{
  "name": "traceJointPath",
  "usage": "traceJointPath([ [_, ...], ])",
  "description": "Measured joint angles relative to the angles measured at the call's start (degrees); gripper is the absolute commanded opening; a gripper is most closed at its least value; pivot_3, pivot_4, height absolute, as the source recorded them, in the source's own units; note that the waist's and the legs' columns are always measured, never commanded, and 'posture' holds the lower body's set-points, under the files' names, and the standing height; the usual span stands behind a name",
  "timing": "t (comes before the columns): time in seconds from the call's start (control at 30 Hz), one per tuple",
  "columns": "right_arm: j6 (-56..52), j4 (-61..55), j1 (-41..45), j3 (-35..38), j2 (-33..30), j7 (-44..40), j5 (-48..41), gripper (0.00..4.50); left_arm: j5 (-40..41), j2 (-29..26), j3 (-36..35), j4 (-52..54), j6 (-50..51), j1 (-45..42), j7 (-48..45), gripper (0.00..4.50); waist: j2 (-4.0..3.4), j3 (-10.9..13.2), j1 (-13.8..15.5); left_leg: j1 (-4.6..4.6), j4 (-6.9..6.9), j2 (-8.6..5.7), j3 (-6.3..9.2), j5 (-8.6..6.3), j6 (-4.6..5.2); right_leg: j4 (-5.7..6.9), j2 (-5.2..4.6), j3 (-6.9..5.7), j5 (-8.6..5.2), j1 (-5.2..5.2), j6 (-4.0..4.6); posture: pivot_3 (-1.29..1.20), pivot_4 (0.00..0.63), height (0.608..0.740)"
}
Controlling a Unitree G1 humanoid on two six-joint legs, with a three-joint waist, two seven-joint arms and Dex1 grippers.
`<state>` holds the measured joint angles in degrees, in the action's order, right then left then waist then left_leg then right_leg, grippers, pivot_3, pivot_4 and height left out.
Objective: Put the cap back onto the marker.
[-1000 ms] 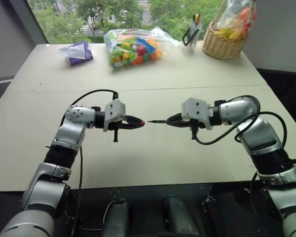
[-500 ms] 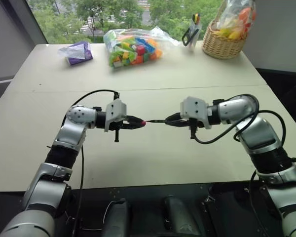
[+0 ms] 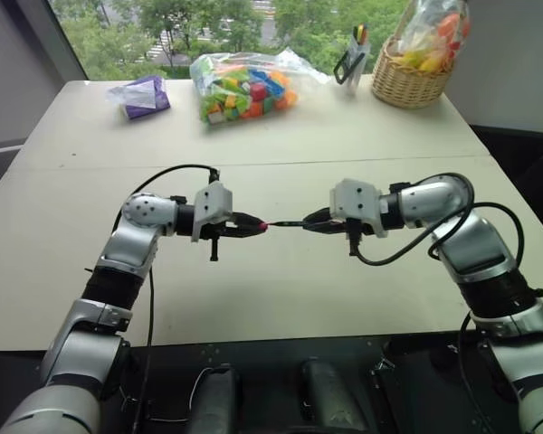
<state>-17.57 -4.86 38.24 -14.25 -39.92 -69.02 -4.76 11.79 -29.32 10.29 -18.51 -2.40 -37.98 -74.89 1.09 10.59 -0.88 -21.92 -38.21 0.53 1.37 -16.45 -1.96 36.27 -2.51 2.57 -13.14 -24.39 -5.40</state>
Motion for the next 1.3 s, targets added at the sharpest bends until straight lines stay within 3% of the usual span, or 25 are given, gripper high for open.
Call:
traceJointPath([
  [1.3, -0.9, -1.7, -0.2, -0.9, -1.7, -0.4, -0.1, 0.04, 0.1, 0.4, 0.0, 2.5, 1.6, 1.3, 0.4, 0.00, 0.00, 0.0, 0.0, -0.07, 0.00, 0.00, 0.00, 0.00, 0.00, 0.00, 0.00, 0.00, 0.00, -0.07, 0.00, 0.00, 0.150, 0.740],
])
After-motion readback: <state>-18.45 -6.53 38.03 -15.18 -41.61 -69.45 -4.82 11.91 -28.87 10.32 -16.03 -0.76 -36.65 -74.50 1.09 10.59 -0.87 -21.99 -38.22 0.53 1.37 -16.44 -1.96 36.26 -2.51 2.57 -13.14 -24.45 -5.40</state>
